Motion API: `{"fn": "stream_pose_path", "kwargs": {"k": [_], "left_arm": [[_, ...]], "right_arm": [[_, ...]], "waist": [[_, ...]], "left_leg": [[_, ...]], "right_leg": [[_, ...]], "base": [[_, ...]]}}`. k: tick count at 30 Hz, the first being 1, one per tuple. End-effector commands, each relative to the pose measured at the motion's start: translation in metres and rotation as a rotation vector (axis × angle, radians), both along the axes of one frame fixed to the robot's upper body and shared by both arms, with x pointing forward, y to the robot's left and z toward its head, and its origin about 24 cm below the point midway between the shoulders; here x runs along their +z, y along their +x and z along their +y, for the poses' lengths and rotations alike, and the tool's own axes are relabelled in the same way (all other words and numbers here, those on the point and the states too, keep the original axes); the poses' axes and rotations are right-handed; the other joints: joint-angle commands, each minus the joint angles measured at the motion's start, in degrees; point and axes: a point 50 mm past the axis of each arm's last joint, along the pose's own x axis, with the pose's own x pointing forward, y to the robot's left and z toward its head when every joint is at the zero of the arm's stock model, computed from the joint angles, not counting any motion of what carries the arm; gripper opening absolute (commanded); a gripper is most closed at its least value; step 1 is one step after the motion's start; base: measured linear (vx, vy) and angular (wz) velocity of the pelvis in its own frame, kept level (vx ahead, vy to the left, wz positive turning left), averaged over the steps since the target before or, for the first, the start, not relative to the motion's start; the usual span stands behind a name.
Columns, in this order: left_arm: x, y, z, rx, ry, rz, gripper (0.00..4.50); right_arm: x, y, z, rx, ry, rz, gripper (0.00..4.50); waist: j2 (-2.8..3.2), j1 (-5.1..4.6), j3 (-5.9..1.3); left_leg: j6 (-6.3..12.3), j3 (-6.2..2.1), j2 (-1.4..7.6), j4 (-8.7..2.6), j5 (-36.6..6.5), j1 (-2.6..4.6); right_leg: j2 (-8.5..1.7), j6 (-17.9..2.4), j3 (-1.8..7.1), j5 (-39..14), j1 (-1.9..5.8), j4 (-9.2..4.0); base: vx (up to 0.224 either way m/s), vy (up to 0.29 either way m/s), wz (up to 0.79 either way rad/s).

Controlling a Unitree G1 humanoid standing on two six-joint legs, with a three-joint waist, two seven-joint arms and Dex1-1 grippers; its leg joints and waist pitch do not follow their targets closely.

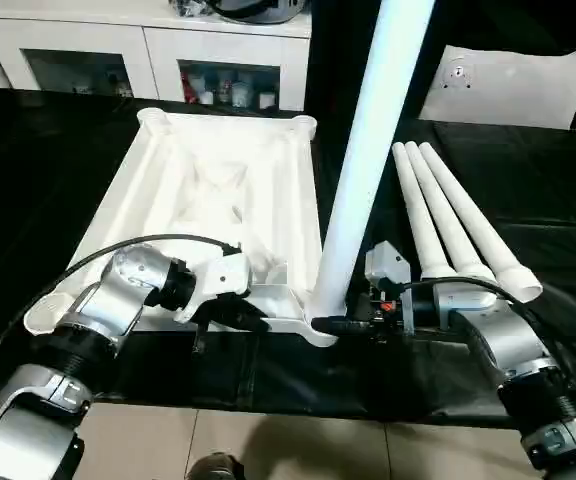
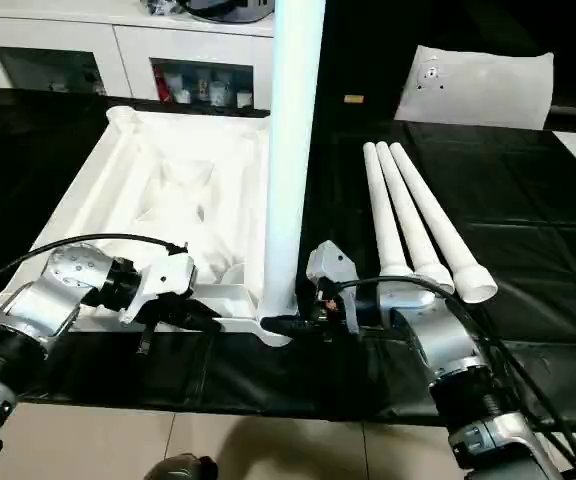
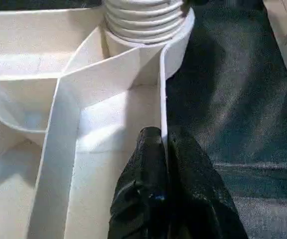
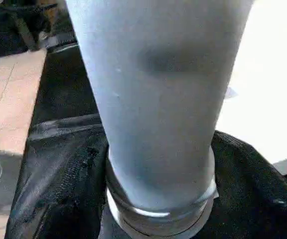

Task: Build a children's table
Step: Rotate leg to tighten

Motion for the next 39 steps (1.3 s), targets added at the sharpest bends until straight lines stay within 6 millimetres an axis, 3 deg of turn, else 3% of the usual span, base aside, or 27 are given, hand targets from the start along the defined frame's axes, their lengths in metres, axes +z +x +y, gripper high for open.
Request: {"fn": "stream_pose_path", "kwargs": {"k": [1,2,4,6,8,11,12,15,16,18,20,21,23,24,26,33,34,39], "left_arm": [[-0.003,0.003,-0.004,0.167,-0.053,-0.012,0.0],[-0.003,0.003,-0.005,0.228,-0.082,-0.009,0.0],[-0.003,0.002,-0.009,0.328,-0.133,-0.005,0.0],[-0.003,0.0,-0.015,0.408,-0.17,-0.004,0.0],[-0.003,-0.002,-0.022,0.46,-0.201,-0.002,0.0],[-0.001,-0.005,-0.038,0.52,-0.24,0.004,0.0],[0.0,-0.006,-0.045,0.535,-0.252,0.0,0.0],[0.004,-0.009,-0.064,0.548,-0.268,-0.018,0.0],[0.006,-0.01,-0.068,0.551,-0.266,-0.024,0.0],[0.007,-0.011,-0.072,0.552,-0.247,-0.039,0.0],[0.005,-0.011,-0.07,0.537,-0.205,-0.068,0.0],[0.004,-0.011,-0.069,0.533,-0.19,-0.077,0.0],[0.002,-0.01,-0.063,0.532,-0.15,-0.097,0.0],[0.0,-0.01,-0.06,0.53,-0.131,-0.106,0.0],[-0.003,-0.009,-0.05,0.512,-0.087,-0.119,0.0],[-0.005,-0.005,-0.031,0.447,-0.029,-0.135,0.0],[-0.005,-0.004,-0.025,0.427,-0.011,-0.137,0.0],[-0.005,-0.003,-0.013,0.335,0.017,-0.135,0.0]], "right_arm": [[-0.015,-0.005,0.008,-0.094,0.015,0.06,2.73],[-0.02,-0.006,0.01,-0.146,0.021,0.07,2.73],[-0.028,-0.007,0.016,-0.241,0.024,0.079,2.72],[-0.034,-0.005,0.021,-0.338,0.032,0.093,2.72],[-0.039,-0.002,0.027,-0.425,0.045,0.113,2.72],[-0.043,0.005,0.036,-0.547,0.039,0.133,2.72],[-0.044,0.008,0.04,-0.592,0.035,0.139,2.72],[-0.043,0.015,0.05,-0.68,0.037,0.157,2.72],[-0.043,0.017,0.054,-0.698,0.038,0.163,2.72],[-0.042,0.018,0.058,-0.711,0.038,0.168,2.72],[-0.043,0.017,0.06,-0.704,0.031,0.164,2.72],[-0.043,0.017,0.061,-0.703,0.027,0.162,2.72],[-0.044,0.016,0.061,-0.7,0.027,0.162,2.72],[-0.044,0.016,0.06,-0.696,0.036,0.163,3.28],[-0.042,0.018,0.054,-0.711,0.035,0.137,3.47],[-0.028,0.019,0.032,-0.683,0.091,0.062,4.13],[-0.023,0.017,0.025,-0.654,0.105,0.034,4.22],[-0.007,0.01,0.006,-0.511,0.108,-0.048,4.44]], "waist": [[0.21,-0.42,-3.22],[0.23,-0.93,-3.08],[0.11,-1.42,-2.91],[0.1,-2.28,-2.99],[-0.19,-2.86,-2.96],[-0.17,-3.58,-2.83],[-0.45,-3.89,-2.84],[-0.11,-4.28,-2.91],[-0.56,-4.45,-2.9],[-0.22,-4.69,-2.96],[-0.77,-4.75,-3.08],[-0.56,-4.61,-3.04],[-0.7,-4.73,-2.98],[-0.76,-4.74,-2.97],[-0.9,-4.83,-3.04],[-0.75,-4.39,-3.3],[-0.43,-4.24,-3.45],[-0.65,-3.41,-3.65]], "left_leg": [[-2.46,-1.52,3.36,-4.05,-22.1,2.67],[-3.99,-1.86,3.33,-4.25,-25.8,2.97],[-4.63,-2.15,3.16,-4.34,-27.4,3.06],[-4.99,-2.37,3.12,-4.86,-26.4,2.37],[-4.57,-2.35,2.87,-4.66,-26.9,2.36],[-3.68,-2.3,2.76,-4.35,-26.7,2.45],[-3.66,-2.35,2.73,-4.42,-26.9,2.36],[-3.65,-2.39,2.72,-4.51,-27.7,2.6],[-3.49,-2.39,2.69,-4.49,-28.1,2.7],[-3.63,-2.44,2.67,-4.78,-28.0,2.49],[-3.13,-2.3,2.66,-4.83,-27.2,2.33],[-3.03,-2.15,2.66,-4.69,-27.5,2.65],[-3.44,-2.2,2.61,-4.78,-28.9,2.64],[-3.64,-2.27,2.62,-4.81,-29.4,2.71],[-4.09,-2.42,2.58,-4.77,-30.6,2.77],[-3.17,-2.05,2.65,-4.79,-27.1,2.56],[-2.9,-2.0,2.74,-4.77,-25.8,2.54],[-1.81,-1.77,2.8,-4.57,-22.4,2.2]], "right_leg": [[-3.72,-14.0,1.37,-12.6,0.14,-4.74],[-3.96,-12.7,1.51,-18.7,0.04,-5.25],[-3.89,-11.4,1.52,-22.3,-0.2,-5.74],[-3.65,-10.6,1.21,-21.6,0.17,-5.38],[-3.73,-9.9,1.17,-23.2,-0.01,-5.76],[-3.92,-9.0,1.34,-26.1,-0.51,-6.33],[-3.83,-8.4,1.19,-27.2,-0.44,-6.5],[-3.61,-7.7,1.15,-26.6,-0.7,-6.7],[-3.57,-7.6,1.09,-26.2,-0.78,-6.78],[-3.34,-7.5,1.04,-24.2,-0.64,-6.63],[-3.19,-7.3,1.03,-21.6,-0.49,-6.59],[-3.24,-7.3,1.25,-20.9,-0.85,-6.7],[-3.22,-6.8,1.28,-21.8,-0.95,-6.85],[-3.23,-6.6,1.26,-22.3,-0.97,-6.91],[-3.34,-6.1,1.26,-23.8,-1.04,-7.03],[-3.05,-7.2,1.39,-17.5,-0.59,-6.53],[-3.04,-7.7,1.43,-15.1,-0.51,-6.23],[-3.0,-8.2,1.36,-11.7,0.02,-5.88]], "base": [[0.0,0.0,0.0],[0.0,0.0,0.0],[0.0,0.0,0.0],[0.0,0.0,0.0],[0.0,0.0,0.0],[0.0,0.0,0.0],[0.0,0.0,0.0],[0.0,0.0,0.0],[0.0,0.0,0.0],[0.0,0.0,0.0],[0.0,0.0,0.0],[0.0,0.0,0.0],[0.0,0.0,0.0],[0.0,0.0,0.0],[0.0,0.0,0.0],[0.0,0.0,0.0],[0.0,0.0,0.0],[0.0,0.0,0.0]]}}
